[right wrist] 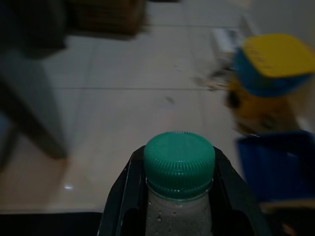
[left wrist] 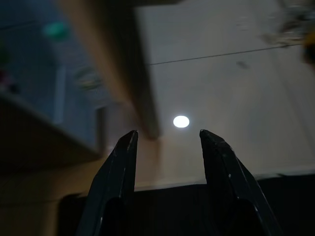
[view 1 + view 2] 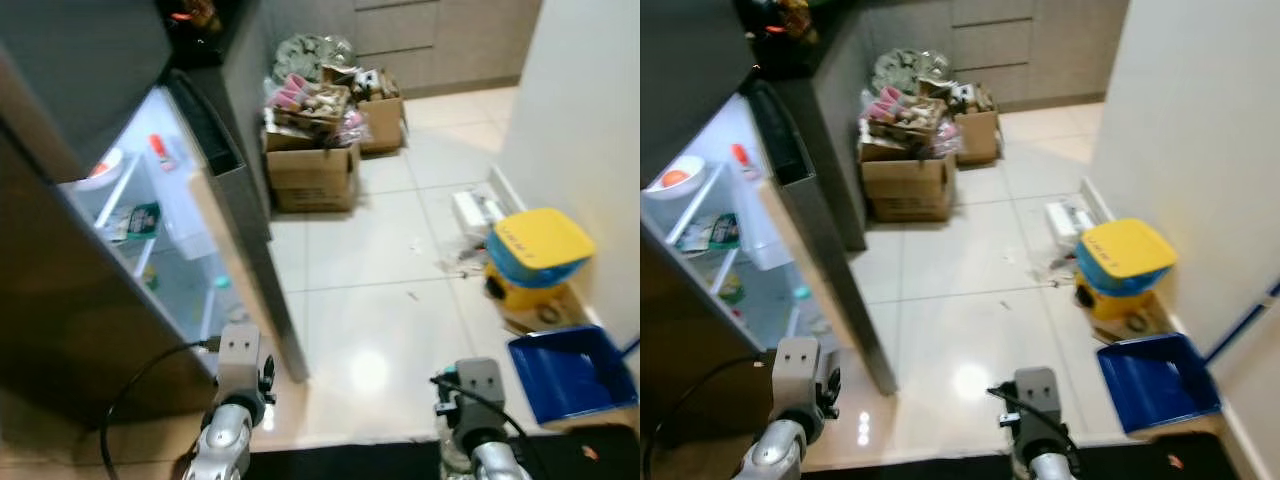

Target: Restocking fridge

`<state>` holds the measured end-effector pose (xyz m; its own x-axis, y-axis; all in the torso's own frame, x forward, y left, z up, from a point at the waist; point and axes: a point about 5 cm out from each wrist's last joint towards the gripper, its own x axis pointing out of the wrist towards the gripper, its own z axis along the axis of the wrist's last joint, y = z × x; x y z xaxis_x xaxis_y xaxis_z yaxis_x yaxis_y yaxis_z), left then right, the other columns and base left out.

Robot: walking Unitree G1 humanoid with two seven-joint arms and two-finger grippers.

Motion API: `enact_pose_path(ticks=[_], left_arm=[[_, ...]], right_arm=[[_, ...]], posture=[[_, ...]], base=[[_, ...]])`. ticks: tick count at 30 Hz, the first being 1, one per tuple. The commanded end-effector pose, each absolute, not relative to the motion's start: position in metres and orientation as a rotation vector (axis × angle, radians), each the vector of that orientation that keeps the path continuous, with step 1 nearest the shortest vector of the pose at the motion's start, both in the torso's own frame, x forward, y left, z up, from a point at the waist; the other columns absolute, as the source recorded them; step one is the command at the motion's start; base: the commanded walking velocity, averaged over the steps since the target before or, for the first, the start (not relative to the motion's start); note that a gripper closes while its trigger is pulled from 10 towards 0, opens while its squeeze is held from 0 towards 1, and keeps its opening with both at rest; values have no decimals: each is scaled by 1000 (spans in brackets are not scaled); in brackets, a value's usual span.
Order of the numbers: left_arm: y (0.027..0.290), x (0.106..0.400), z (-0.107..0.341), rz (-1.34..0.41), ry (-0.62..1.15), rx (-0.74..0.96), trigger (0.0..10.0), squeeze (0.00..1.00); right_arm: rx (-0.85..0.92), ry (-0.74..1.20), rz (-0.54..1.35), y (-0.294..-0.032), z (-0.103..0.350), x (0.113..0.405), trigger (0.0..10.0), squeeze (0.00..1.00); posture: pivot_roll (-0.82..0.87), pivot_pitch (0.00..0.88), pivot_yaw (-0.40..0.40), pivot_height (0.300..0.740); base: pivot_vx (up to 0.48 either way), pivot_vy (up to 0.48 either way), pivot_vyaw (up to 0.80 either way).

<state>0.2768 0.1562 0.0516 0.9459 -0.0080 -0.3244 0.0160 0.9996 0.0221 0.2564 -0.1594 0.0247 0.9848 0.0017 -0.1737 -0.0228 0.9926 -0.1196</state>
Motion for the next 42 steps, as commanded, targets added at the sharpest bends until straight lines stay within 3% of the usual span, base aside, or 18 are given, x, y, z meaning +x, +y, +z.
enact_pose_path(ticks=[1, 35, 42], left_arm=[[166, 271, 43, 26, 370, 41, 10000, 0], [163, 279, 50, 24, 317, 29, 10000, 0], [163, 280, 50, 30, 310, 31, 10000, 0]], right_arm=[[-104, 186, 30, -151, 22, 254, 10000, 0], [-102, 182, 20, -151, 23, 255, 10000, 0], [-103, 183, 19, -152, 23, 256, 10000, 0]], posture=[[-146, 184, 63, 707], [-148, 186, 65, 707], [-146, 186, 64, 707]], base=[[0, 0, 0], [0, 0, 0], [388, 0, 0]])
